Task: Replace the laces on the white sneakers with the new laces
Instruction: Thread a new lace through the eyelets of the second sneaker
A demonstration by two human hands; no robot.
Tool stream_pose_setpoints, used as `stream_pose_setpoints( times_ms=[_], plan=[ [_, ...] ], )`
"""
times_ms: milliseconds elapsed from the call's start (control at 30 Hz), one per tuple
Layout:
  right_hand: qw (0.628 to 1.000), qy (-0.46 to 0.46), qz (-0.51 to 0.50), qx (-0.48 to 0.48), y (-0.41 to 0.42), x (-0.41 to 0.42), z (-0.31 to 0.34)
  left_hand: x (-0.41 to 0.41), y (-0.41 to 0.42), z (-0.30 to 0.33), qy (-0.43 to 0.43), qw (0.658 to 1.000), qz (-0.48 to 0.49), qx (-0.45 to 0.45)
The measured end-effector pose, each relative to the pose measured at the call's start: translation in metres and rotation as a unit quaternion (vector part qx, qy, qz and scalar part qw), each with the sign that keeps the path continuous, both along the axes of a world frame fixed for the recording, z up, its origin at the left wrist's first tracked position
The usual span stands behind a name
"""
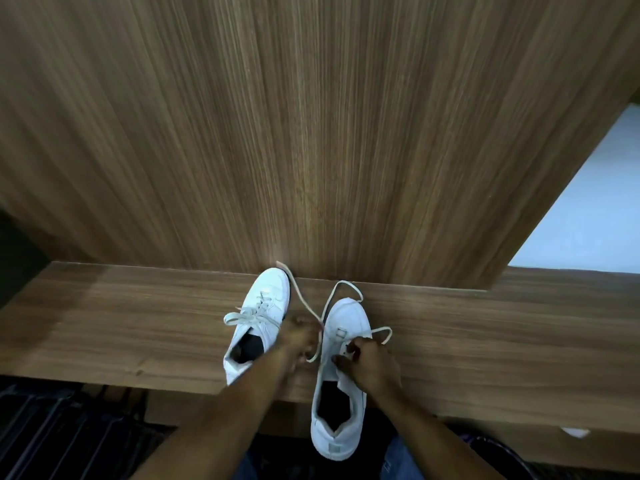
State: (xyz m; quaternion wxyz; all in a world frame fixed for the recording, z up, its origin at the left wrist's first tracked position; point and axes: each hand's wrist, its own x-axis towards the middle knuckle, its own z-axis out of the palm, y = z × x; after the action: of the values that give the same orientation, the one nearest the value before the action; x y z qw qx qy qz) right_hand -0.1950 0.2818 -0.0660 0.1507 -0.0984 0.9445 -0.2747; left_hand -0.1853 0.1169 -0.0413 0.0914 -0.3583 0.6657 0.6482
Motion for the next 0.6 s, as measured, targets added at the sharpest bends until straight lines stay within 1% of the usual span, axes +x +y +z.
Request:
stream_pose_setpoints(
  times_ms=[33, 100, 167, 233, 300, 333, 367, 400, 433, 500, 567, 600],
  plan=[
    [1.0, -0.005, 0.011, 0.0, 0.001, 0.001, 0.001, 0.002, 0.006, -0.012, -0.009, 0.999, -0.034, -0.022],
    [1.0, -0.007, 0.03, -0.002, 0.003, 0.004, 0.002, 0.002, 0.016, -0.025, -0.001, 0.996, -0.061, -0.062],
    [0.999, 0.001, 0.044, -0.004, 0.005, 0.008, 0.002, 0.001, 0.021, -0.022, 0.0, 0.994, -0.055, -0.09],
    [0.998, 0.011, 0.067, -0.001, 0.007, 0.01, 0.002, -0.004, 0.023, -0.016, 0.003, 0.995, -0.04, -0.091],
    [0.997, -0.002, 0.08, -0.01, 0.008, 0.01, 0.003, -0.01, 0.019, -0.005, 0.015, 0.993, -0.003, -0.118],
    [0.997, -0.014, 0.081, -0.015, 0.008, 0.01, 0.003, -0.015, 0.017, 0.001, 0.035, 0.994, 0.033, -0.096],
    [0.996, -0.02, 0.084, -0.016, 0.009, 0.009, 0.003, -0.019, 0.014, 0.013, 0.063, 0.994, 0.08, -0.034],
    [0.996, -0.026, 0.089, -0.011, 0.009, 0.01, 0.003, -0.024, 0.011, 0.025, 0.103, 0.986, 0.124, 0.036],
    [0.995, -0.028, 0.098, -0.006, 0.009, 0.009, 0.003, -0.03, 0.005, 0.041, 0.146, 0.971, 0.158, 0.106],
    [0.994, -0.036, 0.104, 0.003, 0.009, 0.009, 0.003, -0.039, -0.011, 0.082, 0.23, 0.924, 0.221, 0.209],
    [0.994, -0.042, 0.096, 0.0, 0.01, 0.009, 0.003, -0.047, -0.029, 0.121, 0.291, 0.876, 0.272, 0.273],
    [0.995, -0.043, 0.092, -0.002, 0.011, 0.01, 0.004, -0.049, -0.037, 0.134, 0.307, 0.861, 0.286, 0.286]
  ],
)
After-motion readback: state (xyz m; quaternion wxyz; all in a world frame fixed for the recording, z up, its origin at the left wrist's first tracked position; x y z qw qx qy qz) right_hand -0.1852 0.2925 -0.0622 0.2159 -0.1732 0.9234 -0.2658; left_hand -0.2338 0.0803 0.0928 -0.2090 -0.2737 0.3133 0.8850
